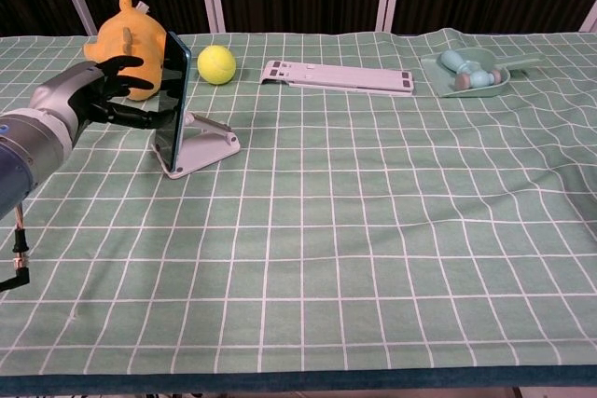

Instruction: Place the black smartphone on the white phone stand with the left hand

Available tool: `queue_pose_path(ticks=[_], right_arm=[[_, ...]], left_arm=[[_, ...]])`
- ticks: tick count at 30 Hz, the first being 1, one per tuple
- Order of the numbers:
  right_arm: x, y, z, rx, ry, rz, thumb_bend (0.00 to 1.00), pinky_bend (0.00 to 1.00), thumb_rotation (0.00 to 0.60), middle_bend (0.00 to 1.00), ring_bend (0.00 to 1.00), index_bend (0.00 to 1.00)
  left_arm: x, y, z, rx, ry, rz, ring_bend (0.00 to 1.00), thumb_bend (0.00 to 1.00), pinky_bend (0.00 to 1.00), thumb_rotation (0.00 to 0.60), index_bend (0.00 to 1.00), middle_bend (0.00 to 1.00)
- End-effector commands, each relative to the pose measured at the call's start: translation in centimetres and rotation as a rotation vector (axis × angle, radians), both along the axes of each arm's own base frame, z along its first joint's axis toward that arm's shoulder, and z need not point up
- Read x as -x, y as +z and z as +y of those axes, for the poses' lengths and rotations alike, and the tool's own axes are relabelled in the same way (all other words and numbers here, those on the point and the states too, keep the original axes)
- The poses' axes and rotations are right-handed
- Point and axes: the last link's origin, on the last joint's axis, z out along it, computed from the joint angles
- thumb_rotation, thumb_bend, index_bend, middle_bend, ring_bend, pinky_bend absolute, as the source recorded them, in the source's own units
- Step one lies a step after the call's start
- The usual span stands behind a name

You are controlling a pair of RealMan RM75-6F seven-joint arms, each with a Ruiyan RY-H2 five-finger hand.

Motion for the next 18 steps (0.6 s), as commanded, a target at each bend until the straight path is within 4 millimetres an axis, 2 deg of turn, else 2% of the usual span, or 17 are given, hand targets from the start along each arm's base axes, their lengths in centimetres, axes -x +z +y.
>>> queue_pose_path(ticks=[1,10,13,18], right_arm=[[0.0,0.0,0.0,-0.001,0.000,-0.001,0.13,0.21,0.600,0.00,0.00,0.00],[0.0,0.0,0.0,0.001,-0.001,0.000,0.13,0.21,0.600,0.00,0.00,0.00],[0.0,0.1,0.0,0.002,-0.001,0.002,0.13,0.21,0.600,0.00,0.00,0.00],[0.0,0.0,0.0,0.002,0.004,0.007,0.13,0.21,0.600,0.00,0.00,0.00]], left_arm=[[0.0,0.1,0.0,0.002,-0.002,0.001,0.00,0.24,0.01,0.600,0.00,0.06],[-0.1,1.2,-0.5,-0.007,-0.038,0.018,0.00,0.21,0.00,0.600,0.00,0.02],[0.1,2.4,-1.5,-0.022,-0.063,0.028,0.00,0.21,0.00,0.600,0.00,0.02],[1.6,5.5,-3.5,-0.075,-0.121,0.076,0.00,0.21,0.00,0.600,0.00,0.02]])
